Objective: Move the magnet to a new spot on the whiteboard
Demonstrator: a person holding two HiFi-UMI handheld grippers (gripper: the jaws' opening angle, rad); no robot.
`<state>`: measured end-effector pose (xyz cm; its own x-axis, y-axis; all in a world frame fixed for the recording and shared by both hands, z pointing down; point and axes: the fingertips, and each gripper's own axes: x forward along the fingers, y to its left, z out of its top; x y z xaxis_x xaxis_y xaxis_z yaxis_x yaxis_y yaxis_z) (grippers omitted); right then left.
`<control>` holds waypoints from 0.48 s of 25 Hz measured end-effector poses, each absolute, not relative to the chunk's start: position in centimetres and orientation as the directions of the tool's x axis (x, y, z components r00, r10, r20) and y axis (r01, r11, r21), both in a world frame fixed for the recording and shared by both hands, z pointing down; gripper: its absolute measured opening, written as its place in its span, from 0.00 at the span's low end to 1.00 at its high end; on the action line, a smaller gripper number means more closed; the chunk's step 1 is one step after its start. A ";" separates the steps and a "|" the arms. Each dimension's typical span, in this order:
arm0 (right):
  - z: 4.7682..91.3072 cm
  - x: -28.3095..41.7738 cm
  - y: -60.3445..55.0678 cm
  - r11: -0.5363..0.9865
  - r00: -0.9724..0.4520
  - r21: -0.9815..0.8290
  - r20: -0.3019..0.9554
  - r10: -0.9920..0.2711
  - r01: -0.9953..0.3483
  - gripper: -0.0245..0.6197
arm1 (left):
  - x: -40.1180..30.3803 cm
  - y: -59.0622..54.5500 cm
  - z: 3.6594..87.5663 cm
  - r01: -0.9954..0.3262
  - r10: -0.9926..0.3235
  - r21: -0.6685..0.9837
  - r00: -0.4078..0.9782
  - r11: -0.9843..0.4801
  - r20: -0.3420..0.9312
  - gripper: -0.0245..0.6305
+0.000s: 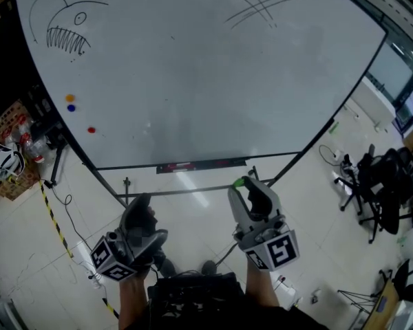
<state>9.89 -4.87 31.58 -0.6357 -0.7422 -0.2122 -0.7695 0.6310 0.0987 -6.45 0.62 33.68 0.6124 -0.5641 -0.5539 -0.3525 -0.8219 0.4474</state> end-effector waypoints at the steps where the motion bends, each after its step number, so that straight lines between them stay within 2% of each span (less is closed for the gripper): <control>1: 31.7 9.6 -4.9 0.628 -0.634 0.102 -0.207 -0.745 -0.772 0.25 | -6.9 0.6 33.8 -0.349 -0.562 0.448 0.612 -0.823 -0.556 0.67; 12: 31.9 4.6 -6.2 0.579 -0.597 0.149 -0.176 -0.782 -0.802 0.25 | -13.5 0.2 34.1 -0.320 -0.547 0.451 0.587 -0.834 -0.596 0.67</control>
<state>4.59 -6.20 31.87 -0.5974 -0.7824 -0.1761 -0.8018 0.5786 0.1493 -13.54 0.21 34.09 0.5872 -0.5475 -0.5963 -0.3196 -0.8335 0.4506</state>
